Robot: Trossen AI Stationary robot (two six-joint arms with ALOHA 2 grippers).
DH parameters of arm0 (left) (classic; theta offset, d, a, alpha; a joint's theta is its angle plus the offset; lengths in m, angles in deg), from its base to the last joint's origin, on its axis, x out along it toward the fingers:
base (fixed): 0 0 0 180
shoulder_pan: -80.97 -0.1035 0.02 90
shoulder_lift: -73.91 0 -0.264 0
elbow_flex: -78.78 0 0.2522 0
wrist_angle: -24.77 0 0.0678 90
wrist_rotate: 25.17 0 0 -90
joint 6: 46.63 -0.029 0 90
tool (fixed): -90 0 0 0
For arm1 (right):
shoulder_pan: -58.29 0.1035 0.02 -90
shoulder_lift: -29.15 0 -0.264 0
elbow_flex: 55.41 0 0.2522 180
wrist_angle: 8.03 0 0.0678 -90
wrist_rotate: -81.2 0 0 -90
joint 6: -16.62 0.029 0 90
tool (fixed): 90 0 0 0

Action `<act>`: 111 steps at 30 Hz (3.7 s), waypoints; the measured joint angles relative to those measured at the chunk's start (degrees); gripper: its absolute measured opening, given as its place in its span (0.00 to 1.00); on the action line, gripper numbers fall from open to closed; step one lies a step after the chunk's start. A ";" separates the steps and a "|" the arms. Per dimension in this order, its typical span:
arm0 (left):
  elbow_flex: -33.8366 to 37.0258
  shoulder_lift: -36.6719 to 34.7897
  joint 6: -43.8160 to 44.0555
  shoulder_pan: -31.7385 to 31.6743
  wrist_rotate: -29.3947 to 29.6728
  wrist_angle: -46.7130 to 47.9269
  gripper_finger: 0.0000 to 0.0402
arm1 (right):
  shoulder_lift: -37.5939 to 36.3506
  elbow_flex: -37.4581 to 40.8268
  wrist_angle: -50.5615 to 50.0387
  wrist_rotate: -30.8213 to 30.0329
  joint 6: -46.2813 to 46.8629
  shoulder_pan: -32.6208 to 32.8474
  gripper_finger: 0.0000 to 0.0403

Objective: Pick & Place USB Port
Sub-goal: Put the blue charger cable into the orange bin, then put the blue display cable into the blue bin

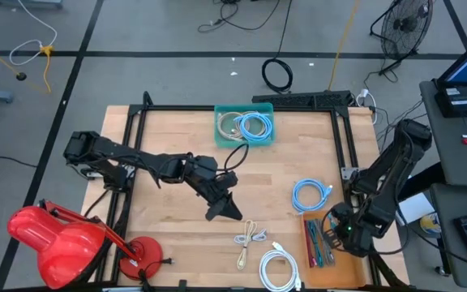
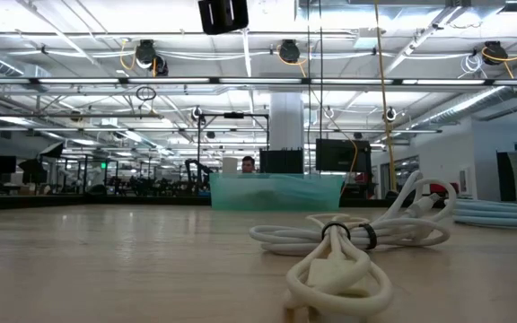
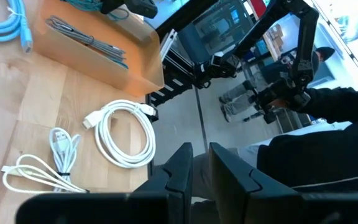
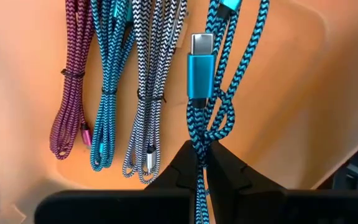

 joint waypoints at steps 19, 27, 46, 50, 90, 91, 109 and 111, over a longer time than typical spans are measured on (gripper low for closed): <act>0.00 0.02 0.51 -0.01 -0.02 0.00 0.13 | 8.49 0.00 8.55 0.12 -0.42 -0.04 0.01; 0.00 0.02 0.55 -0.06 -0.02 -0.02 0.13 | 10.82 0.02 8.57 2.17 -1.09 -2.14 0.01; 0.00 0.02 0.27 -0.06 0.44 -0.20 0.13 | 13.44 0.02 11.55 3.05 -2.60 -4.87 0.05; 0.00 0.04 0.26 -0.06 0.67 -0.20 0.13 | 13.44 0.02 12.85 1.39 -3.24 -5.81 0.05; 0.00 0.04 -0.46 0.01 1.51 -0.67 0.13 | 8.28 0.04 12.83 -1.44 -4.64 -6.67 0.53; 0.00 0.04 -0.48 0.01 1.51 -0.66 0.13 | 7.14 0.04 12.87 -2.67 -5.10 -6.72 0.53; 0.00 0.04 0.15 0.01 1.53 -0.92 0.13 | -18.89 0.04 18.79 -53.32 -27.67 -7.44 0.50; 0.00 0.04 0.21 -0.01 1.78 -1.71 0.13 | -20.77 0.04 18.90 -57.72 -32.94 -8.42 0.50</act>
